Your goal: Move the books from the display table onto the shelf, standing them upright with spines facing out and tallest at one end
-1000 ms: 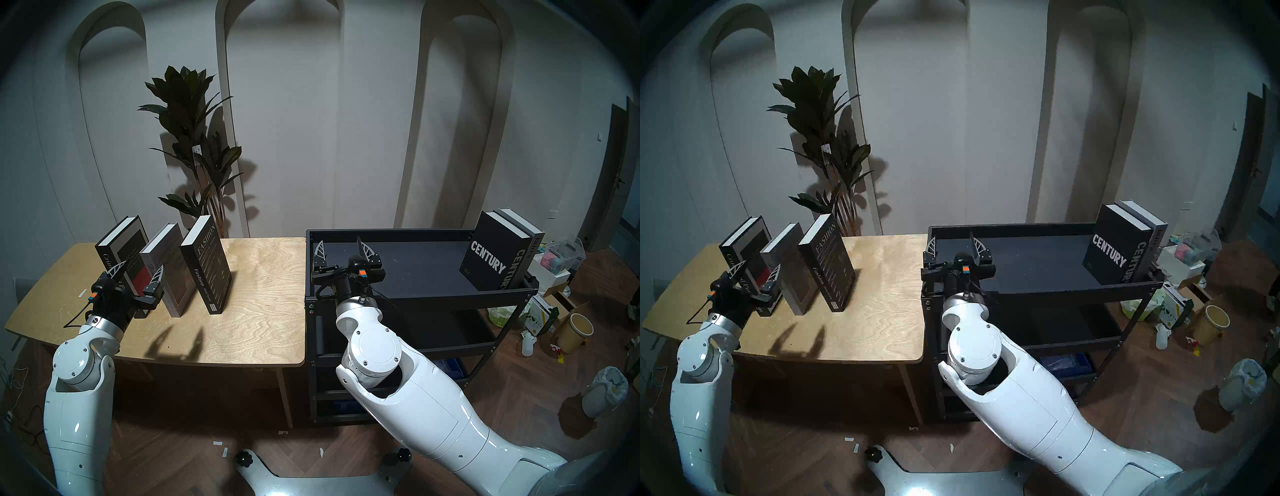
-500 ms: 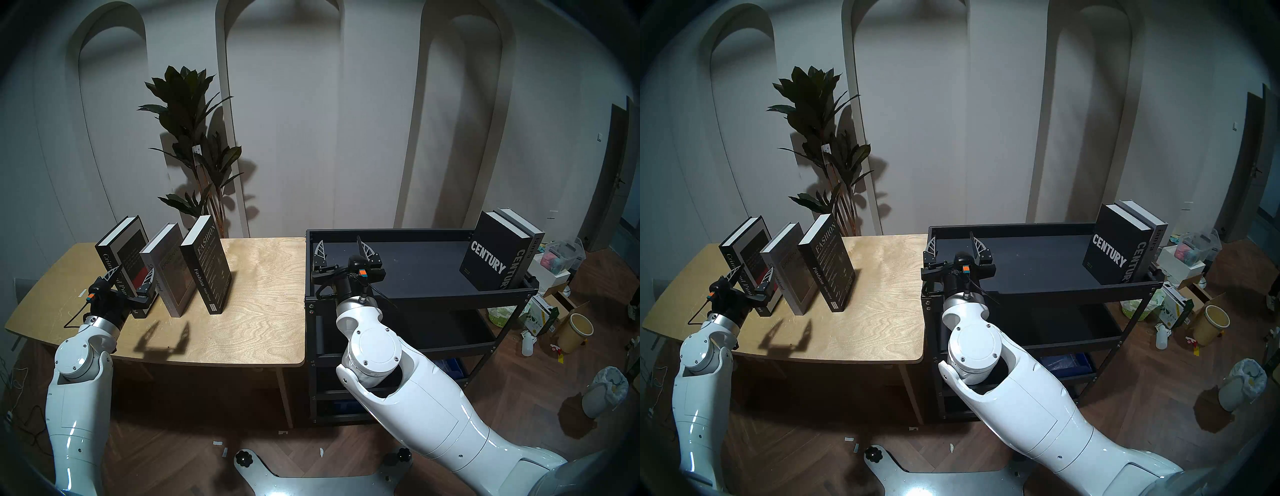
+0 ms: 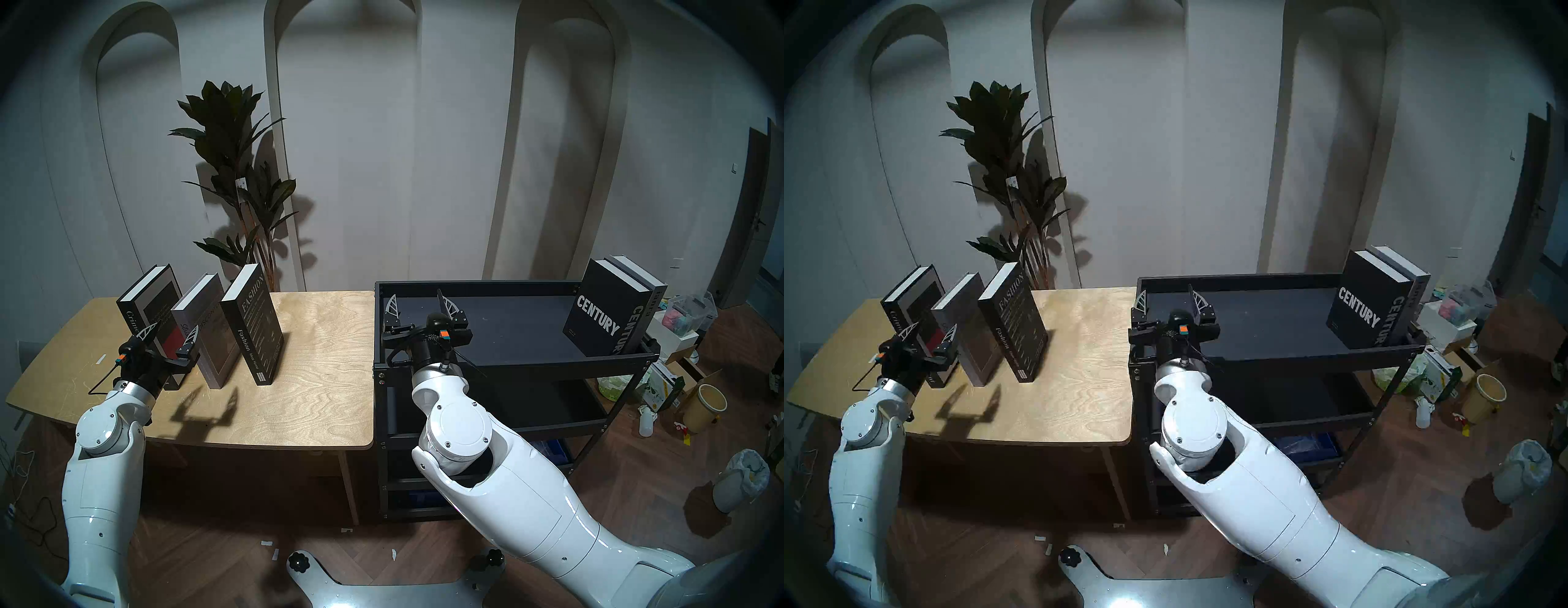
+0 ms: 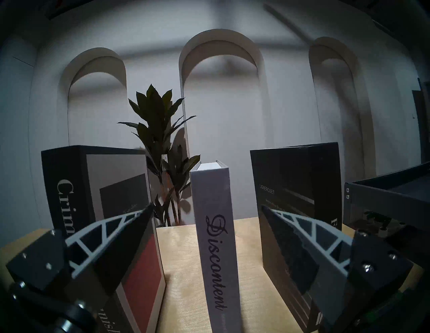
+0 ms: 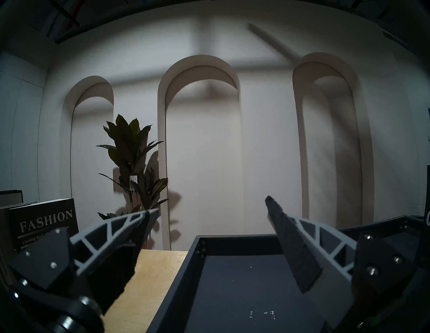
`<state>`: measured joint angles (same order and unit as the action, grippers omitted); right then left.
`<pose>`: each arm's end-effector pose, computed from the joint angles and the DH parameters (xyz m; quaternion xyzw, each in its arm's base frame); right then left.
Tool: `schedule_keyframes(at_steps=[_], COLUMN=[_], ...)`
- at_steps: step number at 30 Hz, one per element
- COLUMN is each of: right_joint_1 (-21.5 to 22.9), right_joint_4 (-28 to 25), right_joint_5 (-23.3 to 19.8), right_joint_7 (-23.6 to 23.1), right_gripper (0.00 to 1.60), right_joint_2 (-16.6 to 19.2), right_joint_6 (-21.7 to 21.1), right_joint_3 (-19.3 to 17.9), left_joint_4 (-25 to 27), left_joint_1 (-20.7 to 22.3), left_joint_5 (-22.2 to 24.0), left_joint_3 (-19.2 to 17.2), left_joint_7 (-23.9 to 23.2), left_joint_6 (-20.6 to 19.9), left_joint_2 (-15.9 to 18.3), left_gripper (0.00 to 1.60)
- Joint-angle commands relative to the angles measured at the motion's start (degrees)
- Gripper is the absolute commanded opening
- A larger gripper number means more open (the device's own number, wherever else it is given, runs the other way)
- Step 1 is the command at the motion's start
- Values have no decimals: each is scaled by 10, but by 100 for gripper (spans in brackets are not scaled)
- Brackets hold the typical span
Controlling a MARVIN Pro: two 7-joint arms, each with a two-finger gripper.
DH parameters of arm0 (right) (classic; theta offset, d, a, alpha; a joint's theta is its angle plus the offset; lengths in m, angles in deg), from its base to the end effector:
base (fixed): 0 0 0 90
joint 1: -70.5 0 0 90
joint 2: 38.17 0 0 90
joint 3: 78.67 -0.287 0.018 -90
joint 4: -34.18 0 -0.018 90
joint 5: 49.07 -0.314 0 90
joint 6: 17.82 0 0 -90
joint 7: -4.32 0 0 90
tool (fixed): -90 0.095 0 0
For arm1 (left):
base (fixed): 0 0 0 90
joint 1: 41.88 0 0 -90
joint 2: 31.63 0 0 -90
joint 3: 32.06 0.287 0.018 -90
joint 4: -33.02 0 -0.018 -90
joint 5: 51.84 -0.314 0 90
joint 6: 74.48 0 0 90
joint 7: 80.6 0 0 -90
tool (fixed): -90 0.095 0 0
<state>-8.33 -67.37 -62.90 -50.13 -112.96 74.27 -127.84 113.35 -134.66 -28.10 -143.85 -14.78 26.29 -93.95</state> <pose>0.3926 0.1551 -0.2153 -0.6250 -0.0217 -0.7777 0.0638 0.3825 0.2708 -0.2627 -0.6586 0.0448 -0.7503 0.0353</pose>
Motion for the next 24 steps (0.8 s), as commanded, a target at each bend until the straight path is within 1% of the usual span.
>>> schedule_keyframes(at_steps=[1, 14, 21, 22, 23, 24], right_joint_1=[5, 5, 5, 5, 5, 5], right_joint_4=[-10, -10, -10, -10, -10, -10], right_joint_5=[0, 0, 0, 0, 0, 0], right_joint_7=[0, 0, 0, 0, 0, 0], right_gripper=[160, 160, 160, 160, 160, 160], right_joint_2=[-3, -3, -3, -3, -3, -3], right_joint_6=[4, 4, 4, 4, 4, 4], right_joint_3=[-1, -1, -1, -1, -1, -1], left_joint_4=[-19, -68, -100, -103, -106, -108], left_joint_1=[47, 106, 136, 139, 142, 144], left_joint_5=[2, 4, 18, 21, 25, 29], left_joint_3=[3, 32, 37, 39, 39, 39], left_joint_7=[-9, -26, -37, -42, -46, -48], left_joint_6=[13, 12, 10, 9, 9, 8], left_joint_2=[20, 34, 40, 41, 40, 39], left_gripper=[160, 160, 160, 147, 117, 78])
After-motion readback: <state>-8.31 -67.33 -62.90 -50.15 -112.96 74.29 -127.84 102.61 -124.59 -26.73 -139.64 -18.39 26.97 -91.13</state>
